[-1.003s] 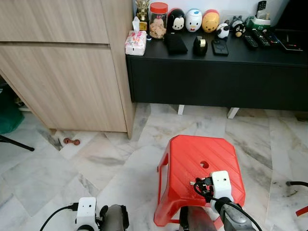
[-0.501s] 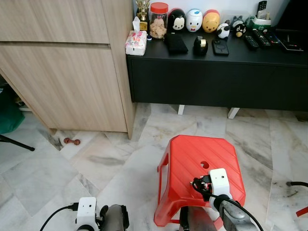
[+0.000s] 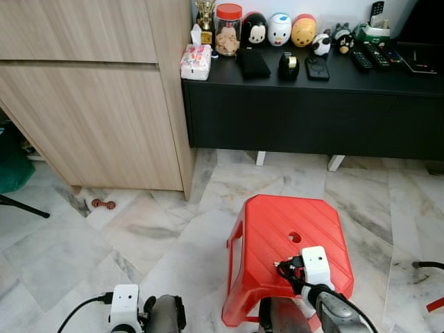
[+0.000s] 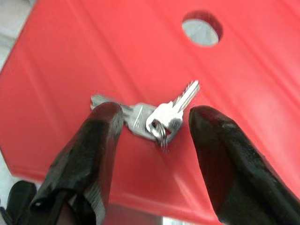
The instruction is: Hang keys on a hook
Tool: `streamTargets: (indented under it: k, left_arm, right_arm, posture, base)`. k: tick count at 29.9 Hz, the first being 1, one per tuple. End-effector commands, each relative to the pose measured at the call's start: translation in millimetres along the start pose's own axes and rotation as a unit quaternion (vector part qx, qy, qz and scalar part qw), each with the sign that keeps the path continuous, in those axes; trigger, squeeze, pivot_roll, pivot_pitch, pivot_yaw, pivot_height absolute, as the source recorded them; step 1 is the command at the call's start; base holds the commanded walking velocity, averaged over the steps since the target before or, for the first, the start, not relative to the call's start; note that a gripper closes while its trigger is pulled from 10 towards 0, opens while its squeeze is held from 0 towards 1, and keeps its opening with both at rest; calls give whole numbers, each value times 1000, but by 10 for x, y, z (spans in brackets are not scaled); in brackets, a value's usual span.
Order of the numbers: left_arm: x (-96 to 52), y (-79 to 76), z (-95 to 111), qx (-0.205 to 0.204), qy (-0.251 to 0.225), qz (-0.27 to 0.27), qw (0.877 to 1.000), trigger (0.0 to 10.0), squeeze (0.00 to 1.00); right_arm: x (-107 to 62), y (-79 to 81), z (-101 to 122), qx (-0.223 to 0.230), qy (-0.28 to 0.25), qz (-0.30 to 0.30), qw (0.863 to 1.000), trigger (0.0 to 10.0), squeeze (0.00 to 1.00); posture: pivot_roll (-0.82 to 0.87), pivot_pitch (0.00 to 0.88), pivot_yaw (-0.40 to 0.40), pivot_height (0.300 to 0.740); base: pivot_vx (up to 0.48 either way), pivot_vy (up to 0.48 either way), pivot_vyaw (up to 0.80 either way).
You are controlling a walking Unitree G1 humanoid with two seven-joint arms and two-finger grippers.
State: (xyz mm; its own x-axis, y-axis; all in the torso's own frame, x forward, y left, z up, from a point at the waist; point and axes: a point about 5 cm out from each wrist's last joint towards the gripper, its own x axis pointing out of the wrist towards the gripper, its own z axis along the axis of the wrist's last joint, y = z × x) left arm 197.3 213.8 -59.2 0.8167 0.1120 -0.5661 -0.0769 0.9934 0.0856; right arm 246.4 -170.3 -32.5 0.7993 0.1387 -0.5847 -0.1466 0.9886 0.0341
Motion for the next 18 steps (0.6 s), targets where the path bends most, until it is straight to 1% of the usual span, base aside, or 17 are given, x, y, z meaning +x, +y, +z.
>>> streamTargets:
  k: [1,2,3,5,6,7,9,10,11,12,13,14,17,18]
  left_arm:
    - [-89,-18,-216,5,46,-7,999,10000,0]
    - [-88,-14,-214,5,46,-6,999,10000,0]
    - [-88,-13,-214,5,46,-5,999,10000,0]
    - [-88,-13,-214,5,46,-5,999,10000,0]
    - [-88,-12,-214,4,46,-5,999,10000,0]
    - [-89,-10,-215,4,46,-5,999,10000,0]
    - [-91,-10,-218,4,46,-5,999,10000,0]
    - [-91,-8,-219,4,46,-4,999,10000,0]
    - [-91,-8,-219,4,46,-4,999,10000,0]
    - [-92,-8,-220,4,46,-4,999,10000,0]
    - [-92,-8,-220,4,46,-4,999,10000,0]
    - [-92,-9,-220,4,46,-4,999,10000,0]
    - [-91,-12,-219,5,46,-5,999,10000,0]
    - [-89,-15,-215,5,46,-6,999,10000,0]
  right_arm:
    - [1,-13,-24,5,8,-4,1000,10000,0]
    - [8,-10,-27,5,11,-4,1000,10000,0]
    - [16,-7,-34,9,14,-5,1000,8980,0]
    - [20,-9,-36,12,15,-7,1000,9137,0]
    - [22,-11,-36,12,16,-8,1000,9647,0]
    - [23,-11,-35,13,16,-10,1000,9843,0]
    - [26,-9,-32,14,16,-10,1000,9412,0]
    - [27,-7,-30,14,15,-10,1000,8549,0]
    - [27,-7,-30,14,15,-10,1000,8549,0]
    - [28,-8,-29,14,15,-10,1000,6784,0]
    - [29,-9,-27,14,15,-10,1000,4510,0]
    - [31,-9,-26,14,15,-11,1000,4118,0]
    - [37,-1,-22,8,16,-8,1000,4039,0]
    - [43,-1,-14,9,15,-8,1000,2627,0]
  posture:
    - [161,139,-44,608]
    - [161,139,-44,608]
    - [163,139,-44,608]
    - [163,139,-44,608]
    - [165,140,-44,608]
    - [165,141,-44,608]
    - [164,141,-43,608]
    - [164,141,-43,608]
    - [164,141,-43,608]
    - [163,141,-43,608]
    - [163,141,-43,608]
    - [163,141,-43,608]
    - [163,141,-43,608]
    - [164,140,-43,608]
  base:
    - [0,0,0]
    - [0,0,0]
    - [0,0,0]
    - [0,0,0]
    - [0,0,0]
    - [0,0,0]
    - [0,0,0]
    - [0,0,0]
    - [0,0,0]
    - [0,0,0]
    - [0,0,0]
    - [0,0,0]
    - [0,0,0]
    - [0,0,0]
